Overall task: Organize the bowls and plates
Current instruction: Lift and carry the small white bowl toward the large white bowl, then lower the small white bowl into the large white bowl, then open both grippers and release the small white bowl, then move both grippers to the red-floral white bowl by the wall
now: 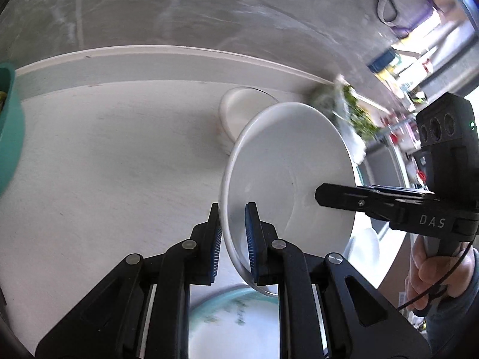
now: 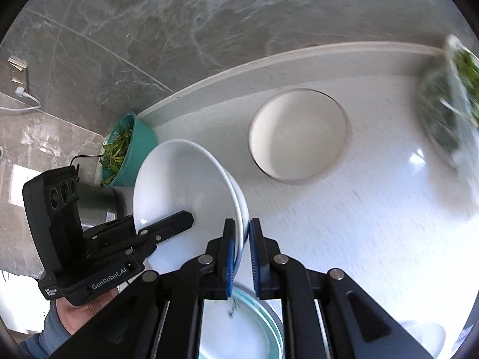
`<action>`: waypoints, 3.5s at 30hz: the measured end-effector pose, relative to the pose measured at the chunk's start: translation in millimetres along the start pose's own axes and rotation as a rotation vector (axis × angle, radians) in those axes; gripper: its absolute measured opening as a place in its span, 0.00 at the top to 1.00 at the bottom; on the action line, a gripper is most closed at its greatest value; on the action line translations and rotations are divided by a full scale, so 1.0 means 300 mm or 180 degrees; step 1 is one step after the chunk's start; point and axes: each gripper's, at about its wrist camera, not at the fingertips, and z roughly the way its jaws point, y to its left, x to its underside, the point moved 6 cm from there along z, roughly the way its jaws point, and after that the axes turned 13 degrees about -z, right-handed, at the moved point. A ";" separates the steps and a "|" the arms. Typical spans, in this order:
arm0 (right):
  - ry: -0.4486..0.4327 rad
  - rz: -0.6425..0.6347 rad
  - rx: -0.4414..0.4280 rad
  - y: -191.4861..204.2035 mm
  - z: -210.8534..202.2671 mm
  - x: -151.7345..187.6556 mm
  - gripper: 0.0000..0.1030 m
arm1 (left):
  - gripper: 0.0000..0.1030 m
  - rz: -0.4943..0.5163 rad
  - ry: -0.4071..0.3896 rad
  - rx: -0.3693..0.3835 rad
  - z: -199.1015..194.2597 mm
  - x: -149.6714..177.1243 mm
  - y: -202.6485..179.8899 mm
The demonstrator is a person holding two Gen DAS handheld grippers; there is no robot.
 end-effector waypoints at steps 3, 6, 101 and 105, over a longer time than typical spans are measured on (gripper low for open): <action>-0.0019 0.0045 -0.0057 -0.037 -0.068 0.083 0.88 | 0.87 0.0040 0.0054 0.0038 -0.005 0.083 -0.094; -0.0044 0.0114 -0.0115 -0.089 -0.137 0.174 0.87 | 0.87 0.0080 0.0150 0.0049 0.018 0.208 -0.193; -0.0402 0.0272 -0.0874 -0.296 -0.141 -0.149 0.28 | 0.03 -0.0511 0.0096 0.0330 0.061 -0.225 -0.032; -0.0240 0.0363 -0.0818 -0.301 0.018 -0.217 0.28 | 0.03 -0.0504 0.0239 0.0388 0.198 -0.291 0.054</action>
